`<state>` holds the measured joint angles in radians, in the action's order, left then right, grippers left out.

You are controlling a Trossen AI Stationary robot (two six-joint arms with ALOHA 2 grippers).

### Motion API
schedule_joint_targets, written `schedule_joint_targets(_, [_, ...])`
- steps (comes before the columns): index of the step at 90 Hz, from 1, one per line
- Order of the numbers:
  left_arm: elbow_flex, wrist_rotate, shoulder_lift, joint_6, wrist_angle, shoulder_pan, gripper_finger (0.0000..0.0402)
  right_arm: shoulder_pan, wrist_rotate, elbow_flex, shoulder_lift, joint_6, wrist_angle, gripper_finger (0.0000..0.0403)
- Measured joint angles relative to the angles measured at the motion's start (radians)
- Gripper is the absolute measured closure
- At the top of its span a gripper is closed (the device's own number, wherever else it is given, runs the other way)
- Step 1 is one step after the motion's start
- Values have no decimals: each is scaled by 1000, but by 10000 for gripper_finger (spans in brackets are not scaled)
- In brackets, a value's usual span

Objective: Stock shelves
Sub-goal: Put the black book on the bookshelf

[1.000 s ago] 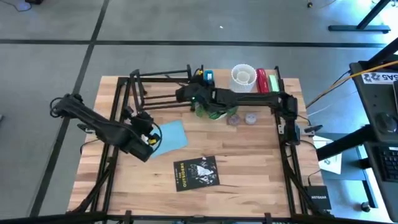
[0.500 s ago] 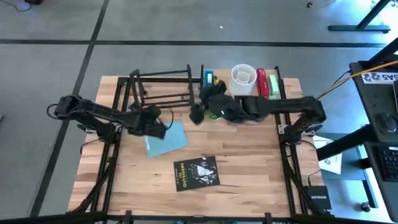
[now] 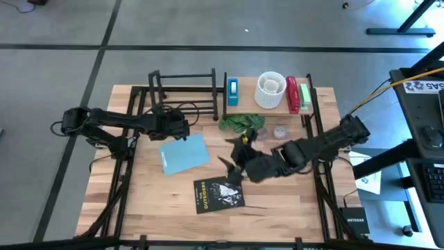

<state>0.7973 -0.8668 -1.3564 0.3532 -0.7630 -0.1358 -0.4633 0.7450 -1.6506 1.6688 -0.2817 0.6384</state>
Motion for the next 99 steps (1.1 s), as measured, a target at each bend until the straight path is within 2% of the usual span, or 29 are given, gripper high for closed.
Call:
schedule_joint_targets(9, [29,24,13,65,-88,57,401,-44,-89,51,0,20,10,133])
schedule_joint_targets(24, [130,38,37,186,-207,209,401,-107,-341,191,4,30,-39,133])
schedule_joint_targets(34, [194,97,41,276,-204,341,401,-139,-497,296,31,89,-87,133])
schedule_joint_targets(39, [199,138,42,295,-124,417,401,-160,-530,332,61,116,-116,133])
schedule_joint_targets(53, [135,282,5,253,282,605,401,-211,-518,353,188,183,-185,133])
schedule_joint_targets(67, [84,311,-118,208,598,683,401,-232,-362,315,318,213,-244,133])
schedule_joint_targets(74, [82,306,-198,181,672,677,401,-231,-288,288,374,231,-243,133])
schedule_joint_targets(87, [81,317,-342,199,699,628,401,-230,-256,240,463,242,-289,133])
schedule_joint_targets(99, [82,416,-444,234,732,596,401,-239,-129,165,544,228,-275,133])
